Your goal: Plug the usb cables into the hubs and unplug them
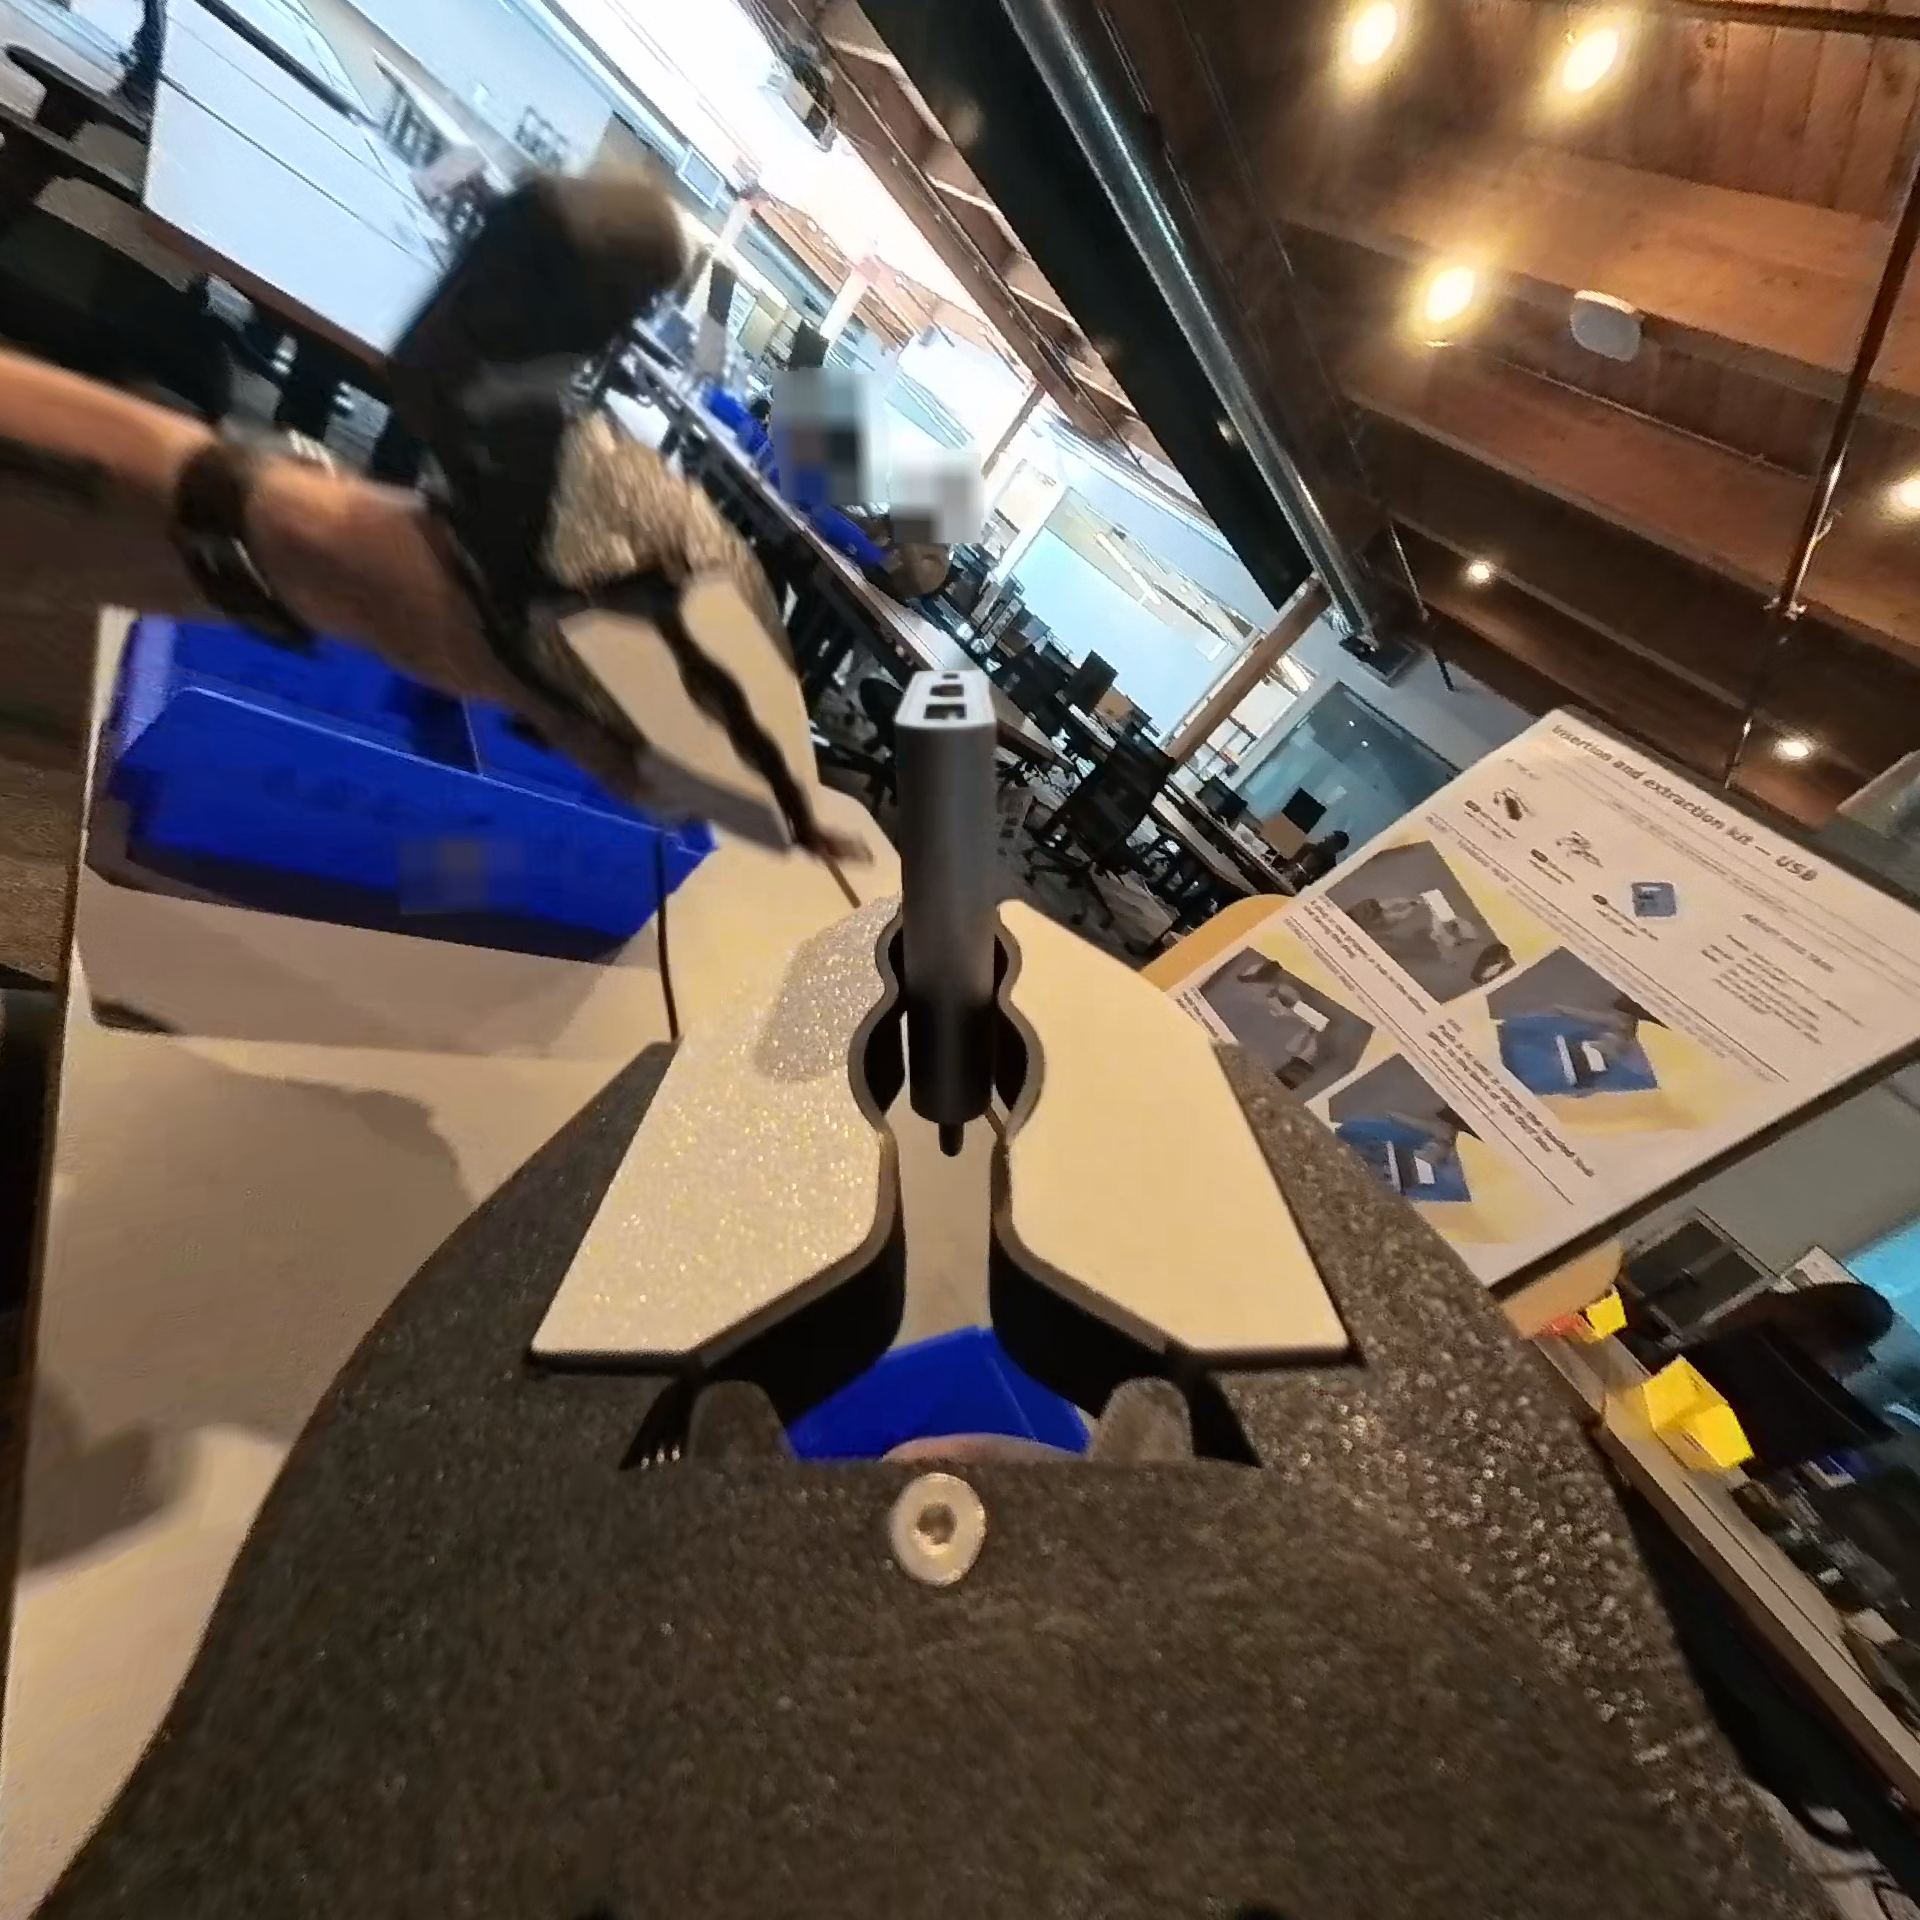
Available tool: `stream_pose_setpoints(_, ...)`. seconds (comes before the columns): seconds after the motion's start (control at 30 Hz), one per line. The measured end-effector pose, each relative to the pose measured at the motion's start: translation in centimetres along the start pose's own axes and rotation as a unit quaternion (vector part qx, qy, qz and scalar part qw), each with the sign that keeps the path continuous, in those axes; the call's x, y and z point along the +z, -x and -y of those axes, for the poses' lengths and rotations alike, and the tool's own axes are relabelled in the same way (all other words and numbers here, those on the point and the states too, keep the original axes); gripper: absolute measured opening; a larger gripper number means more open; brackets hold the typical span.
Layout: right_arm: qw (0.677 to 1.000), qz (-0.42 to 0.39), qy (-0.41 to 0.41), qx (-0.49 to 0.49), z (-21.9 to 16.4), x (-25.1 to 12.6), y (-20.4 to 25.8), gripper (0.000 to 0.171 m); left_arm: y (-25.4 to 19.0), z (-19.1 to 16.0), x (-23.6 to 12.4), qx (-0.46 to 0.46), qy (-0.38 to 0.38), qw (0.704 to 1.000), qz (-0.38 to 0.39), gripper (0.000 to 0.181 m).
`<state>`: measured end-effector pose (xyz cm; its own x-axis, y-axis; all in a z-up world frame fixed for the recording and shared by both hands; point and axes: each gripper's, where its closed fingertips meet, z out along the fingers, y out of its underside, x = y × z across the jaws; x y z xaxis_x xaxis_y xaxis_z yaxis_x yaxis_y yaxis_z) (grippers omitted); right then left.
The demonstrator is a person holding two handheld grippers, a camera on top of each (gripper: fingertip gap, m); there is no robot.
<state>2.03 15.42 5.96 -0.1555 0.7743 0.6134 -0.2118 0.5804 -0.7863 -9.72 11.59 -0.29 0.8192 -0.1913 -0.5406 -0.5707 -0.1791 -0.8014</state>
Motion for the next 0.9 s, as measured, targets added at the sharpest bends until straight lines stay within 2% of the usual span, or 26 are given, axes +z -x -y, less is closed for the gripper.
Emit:
stream_pose_setpoints(0.2,0.998,-0.009,0.043,-0.046,-0.4,1.9,1.1,0.011,-1.7,8.1,-8.8,0.130,-0.092,0.987,-0.001,0.005)
stream_pose_setpoints(0.4,0.993,-0.001,0.079,-0.086,-0.4,4.1,3.2,0.011,-2.8,10.8,-13.9,0.209,-0.125,0.970,-0.020,0.005)
stream_pose_setpoints(0.63,0.991,0.009,0.086,-0.105,-0.1,5.2,4.6,0.011,-2.6,10.0,-15.1,0.231,-0.103,0.967,-0.014,0.005)
stream_pose_setpoints(0.9,0.990,0.013,0.093,-0.109,-0.2,5.5,5.0,0.011,-2.5,8.4,-13.1,0.285,-0.022,0.958,0.010,0.005)
